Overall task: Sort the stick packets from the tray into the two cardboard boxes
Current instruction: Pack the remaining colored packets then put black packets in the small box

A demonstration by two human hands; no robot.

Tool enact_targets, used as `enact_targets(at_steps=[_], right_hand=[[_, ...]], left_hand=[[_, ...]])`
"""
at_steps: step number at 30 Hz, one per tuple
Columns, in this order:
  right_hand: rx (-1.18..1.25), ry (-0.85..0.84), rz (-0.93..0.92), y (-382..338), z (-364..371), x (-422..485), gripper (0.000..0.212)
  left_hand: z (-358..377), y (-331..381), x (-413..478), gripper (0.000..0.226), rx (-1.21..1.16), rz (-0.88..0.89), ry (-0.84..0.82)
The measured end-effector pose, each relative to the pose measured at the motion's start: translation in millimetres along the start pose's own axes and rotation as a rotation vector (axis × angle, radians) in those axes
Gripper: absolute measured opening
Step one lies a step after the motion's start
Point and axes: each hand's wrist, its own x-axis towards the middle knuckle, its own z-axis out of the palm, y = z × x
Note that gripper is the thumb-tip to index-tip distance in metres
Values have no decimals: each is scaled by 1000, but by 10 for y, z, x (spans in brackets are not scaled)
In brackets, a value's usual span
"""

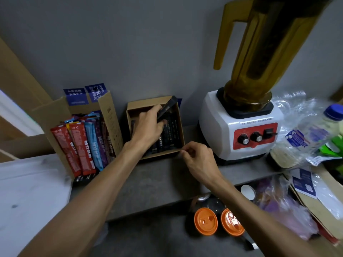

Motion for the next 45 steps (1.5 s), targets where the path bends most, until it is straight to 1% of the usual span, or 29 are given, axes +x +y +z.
enact_targets(at_steps=[3, 5, 8, 10, 12, 16, 19, 20, 23, 24, 25, 27, 29, 30, 32, 34, 36, 38, 40, 41, 43, 44, 45], right_hand=[[8, -12, 7, 32, 3, 6, 7], [26, 35, 14, 50, 4, 24, 5], [67, 91, 50, 46, 6, 82, 7], [76, 108, 78, 53, 18, 136, 11], [80, 93, 102, 62, 32, 186, 13], [90, 53, 126, 85, 42, 238, 8], [85, 89, 118, 59, 30, 217, 8], [92, 116, 108, 21, 13, 198, 8], [197, 176, 12, -172, -67, 125, 10], [251, 168, -31, -256, -103, 92, 10], [313, 126, -67, -343, -132, 57, 10], [403, -14, -86, -480, -164, -13, 16], [382, -109, -99, -533, -155, -71, 12], [370, -128, -103, -537, -145, -89, 10], [372, -144, -74, -531, -144, -100, 10], [389, -172, -43, -513, -157, -99, 17], [394, -180, -46, -517, -170, -99, 17], [404, -149, -21, -499, -168, -69, 13], [392, -80, 21, -448, -199, 3, 17], [341, -26, 13, -421, -229, 62, 20], [145, 62, -72, -419, -334, 230, 26], [33, 69, -120, -462, -394, 327, 29], [-52, 61, -153, -529, -445, 426, 30]], left_hand=[[61, -49, -37, 37, 170, 73, 87], [74, -74, -85, 44, 190, 97, 115], [84, -81, -166, 55, 200, 120, 71], [106, -84, -207, 69, 297, 116, 9], [124, -107, -232, 79, 404, 112, -19], [104, -163, -245, 84, 427, 124, -29], [82, -157, -249, 80, 342, 99, -46], [66, -141, -259, 72, 255, 83, -39], [-30, -48, -392, 35, -90, 15, 5], [-58, -19, -476, 25, -127, 18, -1], [-77, 5, -575, 18, -120, 35, -22], [-68, 15, -783, 10, -73, 72, -78], [-43, 1, -953, 6, -94, 78, -120], [-36, -5, -1014, 7, -130, 70, -138], [-31, -1, -1095, 15, -194, 68, -162], [-48, 33, -1144, 16, -255, 67, -182], [-67, 68, -1170, 18, -300, 50, -178], [-80, 47, -1170, 26, -319, 28, -151], [-95, -14, -1151, 37, -302, 2, -101], [-108, -50, -1141, 43, -292, -15, -61], [-158, -101, -1130, 53, -278, -39, 22], [-181, -115, -1139, 51, -285, -47, 49], [-192, -133, -1157, 43, -310, -48, 66]])
